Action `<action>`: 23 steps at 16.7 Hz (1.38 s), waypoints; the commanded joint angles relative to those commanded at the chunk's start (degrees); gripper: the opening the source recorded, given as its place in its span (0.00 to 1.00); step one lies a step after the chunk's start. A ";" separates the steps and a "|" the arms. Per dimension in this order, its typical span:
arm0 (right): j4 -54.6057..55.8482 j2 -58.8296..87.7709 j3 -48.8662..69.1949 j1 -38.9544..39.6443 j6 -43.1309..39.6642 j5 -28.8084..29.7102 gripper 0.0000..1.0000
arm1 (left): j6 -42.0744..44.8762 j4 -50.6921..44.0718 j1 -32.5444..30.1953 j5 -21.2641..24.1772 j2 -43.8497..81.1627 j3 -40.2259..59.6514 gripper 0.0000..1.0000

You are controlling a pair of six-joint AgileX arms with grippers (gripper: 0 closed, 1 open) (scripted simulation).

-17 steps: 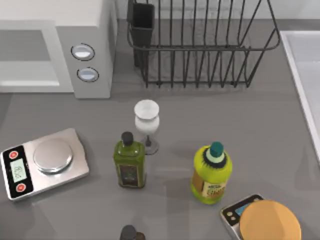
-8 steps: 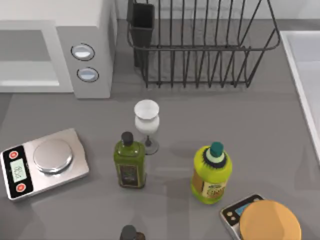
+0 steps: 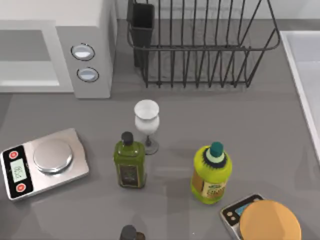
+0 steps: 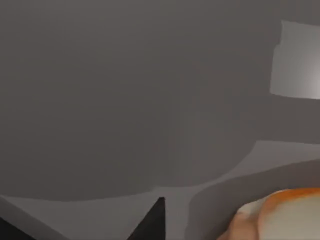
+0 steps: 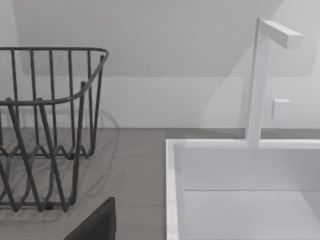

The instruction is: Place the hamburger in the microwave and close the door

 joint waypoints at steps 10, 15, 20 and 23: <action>0.00 0.00 0.00 0.00 0.00 0.00 1.00 | 0.05 0.77 0.04 0.00 0.43 -0.34 0.62; 0.00 0.00 0.00 0.00 0.00 0.00 1.00 | 0.05 0.77 0.04 0.00 0.43 -0.34 0.25; 0.00 0.00 0.00 0.00 0.00 0.00 1.00 | 0.05 0.77 0.04 0.00 0.43 -0.34 0.00; 0.00 0.00 0.00 0.00 0.00 0.00 1.00 | 0.05 0.77 0.04 0.00 0.43 -0.34 0.00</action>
